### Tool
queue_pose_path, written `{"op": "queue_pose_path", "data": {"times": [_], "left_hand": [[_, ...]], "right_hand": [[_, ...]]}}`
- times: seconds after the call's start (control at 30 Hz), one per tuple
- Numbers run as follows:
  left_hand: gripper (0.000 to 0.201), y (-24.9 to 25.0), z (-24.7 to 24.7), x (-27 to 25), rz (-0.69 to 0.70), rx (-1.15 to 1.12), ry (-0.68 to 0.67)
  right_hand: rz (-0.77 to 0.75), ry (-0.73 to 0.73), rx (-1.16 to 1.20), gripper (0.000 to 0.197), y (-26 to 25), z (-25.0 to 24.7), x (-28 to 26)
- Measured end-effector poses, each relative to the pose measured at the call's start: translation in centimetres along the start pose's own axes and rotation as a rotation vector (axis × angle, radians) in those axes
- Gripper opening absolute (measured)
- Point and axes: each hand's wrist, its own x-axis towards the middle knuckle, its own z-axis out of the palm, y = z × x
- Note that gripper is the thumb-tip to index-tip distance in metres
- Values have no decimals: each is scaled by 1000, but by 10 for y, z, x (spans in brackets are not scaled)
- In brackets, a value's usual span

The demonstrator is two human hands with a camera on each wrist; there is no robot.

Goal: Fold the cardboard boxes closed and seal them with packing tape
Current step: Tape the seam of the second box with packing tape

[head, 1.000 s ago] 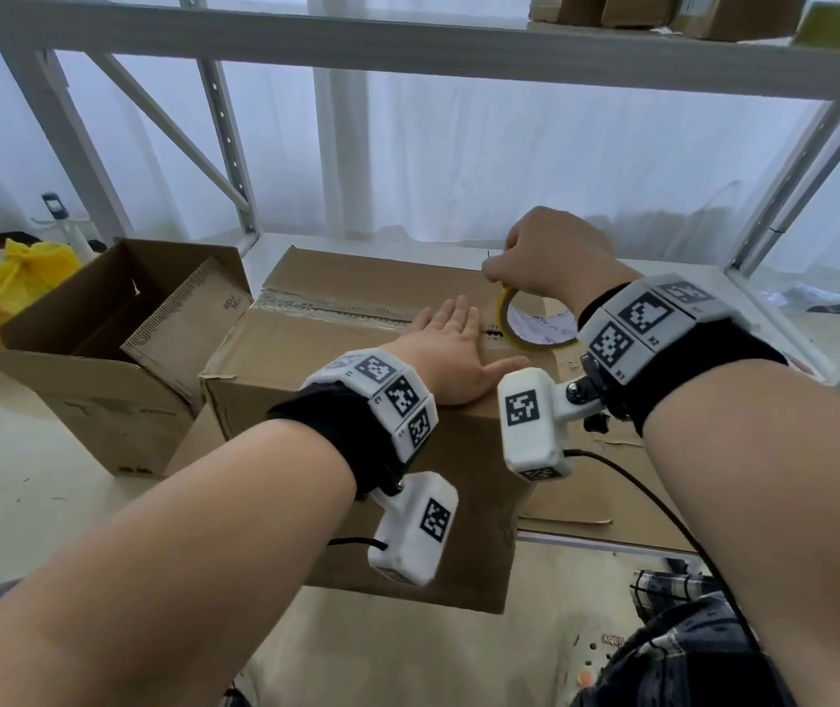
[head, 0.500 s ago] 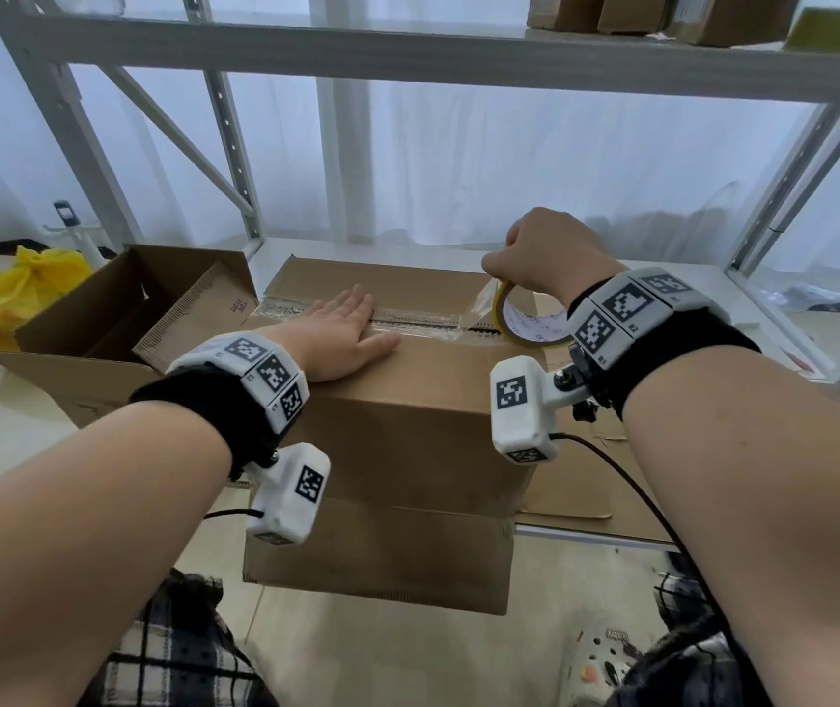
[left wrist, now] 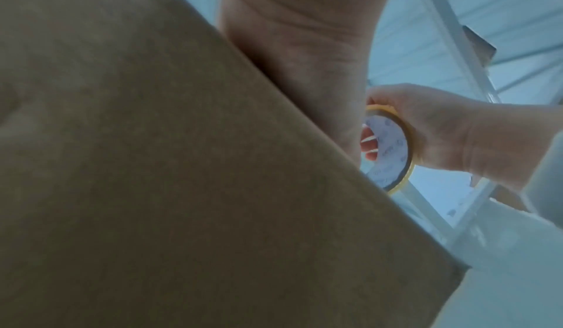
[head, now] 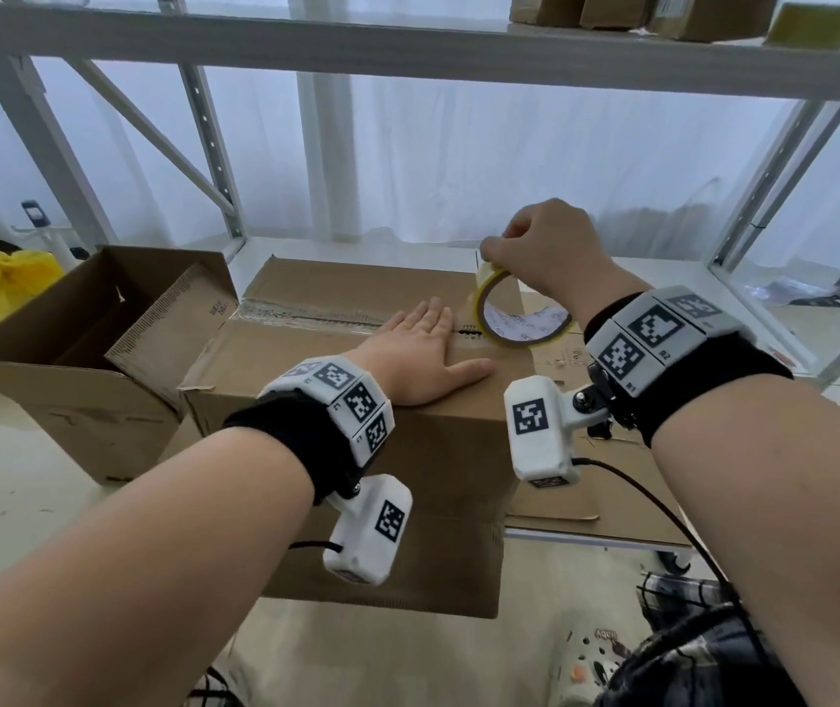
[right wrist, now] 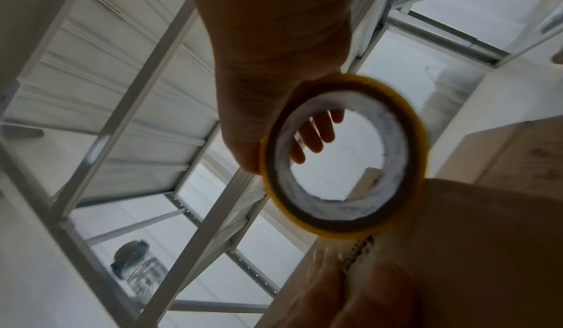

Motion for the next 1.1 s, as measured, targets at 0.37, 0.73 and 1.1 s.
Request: {"op": "queue_pose_path", "data": {"times": [0.37, 0.73, 1.1], "left_hand": [[90, -1, -1, 1, -18, 10, 9], [88, 3, 1, -2, -28, 10, 29], [88, 4, -2, -1, -32, 30, 4]], "right_hand": [[129, 111, 310, 31, 16, -2, -19], [149, 71, 145, 26, 30, -13, -16], [185, -3, 112, 35, 48, -16, -18]]}}
